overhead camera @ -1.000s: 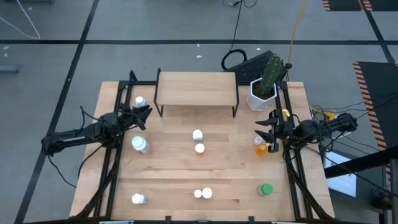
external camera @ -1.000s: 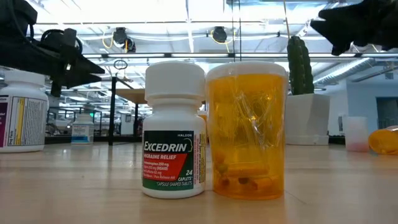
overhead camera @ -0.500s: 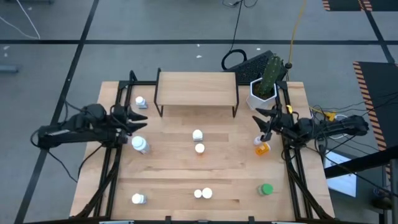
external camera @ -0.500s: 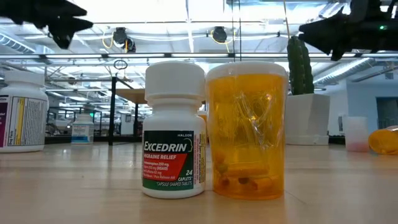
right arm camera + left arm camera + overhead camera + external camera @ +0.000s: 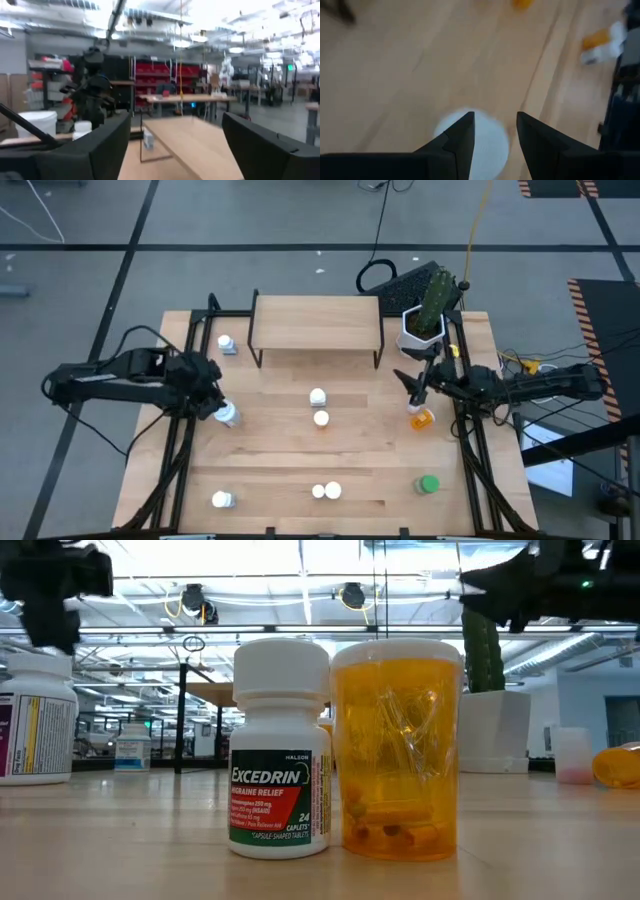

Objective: Pick and place medicine bottles onto shelf by color
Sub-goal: Put the white violet pill bottle on the shelf

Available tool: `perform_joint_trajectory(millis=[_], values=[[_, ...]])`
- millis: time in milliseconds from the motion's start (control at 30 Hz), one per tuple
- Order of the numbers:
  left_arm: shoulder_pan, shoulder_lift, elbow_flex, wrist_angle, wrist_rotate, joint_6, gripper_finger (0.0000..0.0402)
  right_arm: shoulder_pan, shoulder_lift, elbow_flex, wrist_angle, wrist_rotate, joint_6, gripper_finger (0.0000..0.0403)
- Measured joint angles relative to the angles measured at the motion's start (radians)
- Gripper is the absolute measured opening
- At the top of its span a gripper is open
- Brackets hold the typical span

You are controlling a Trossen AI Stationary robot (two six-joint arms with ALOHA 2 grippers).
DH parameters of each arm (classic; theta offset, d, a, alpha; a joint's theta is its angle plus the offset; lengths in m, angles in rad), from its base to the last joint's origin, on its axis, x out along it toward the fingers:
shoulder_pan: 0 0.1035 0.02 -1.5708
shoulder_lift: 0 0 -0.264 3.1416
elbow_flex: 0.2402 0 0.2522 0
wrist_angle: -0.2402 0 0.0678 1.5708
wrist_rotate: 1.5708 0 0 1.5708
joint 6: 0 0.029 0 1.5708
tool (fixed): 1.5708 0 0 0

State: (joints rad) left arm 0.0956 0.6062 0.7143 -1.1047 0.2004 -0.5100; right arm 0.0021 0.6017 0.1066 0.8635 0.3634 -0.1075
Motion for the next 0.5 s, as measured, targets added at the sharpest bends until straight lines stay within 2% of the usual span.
perform_joint_trajectory(millis=[233,500], values=[[0.0,0.033,0.0,-0.01,0.004,0.007,0.0147,-0.028,0.126,0.048,0.01,-0.001,0.053,0.0325],[0.0,0.036,0.0,0.011,-0.021,-0.05,0.0147,-0.027,0.225,0.051,0.104,-0.001,0.051,0.0325]])
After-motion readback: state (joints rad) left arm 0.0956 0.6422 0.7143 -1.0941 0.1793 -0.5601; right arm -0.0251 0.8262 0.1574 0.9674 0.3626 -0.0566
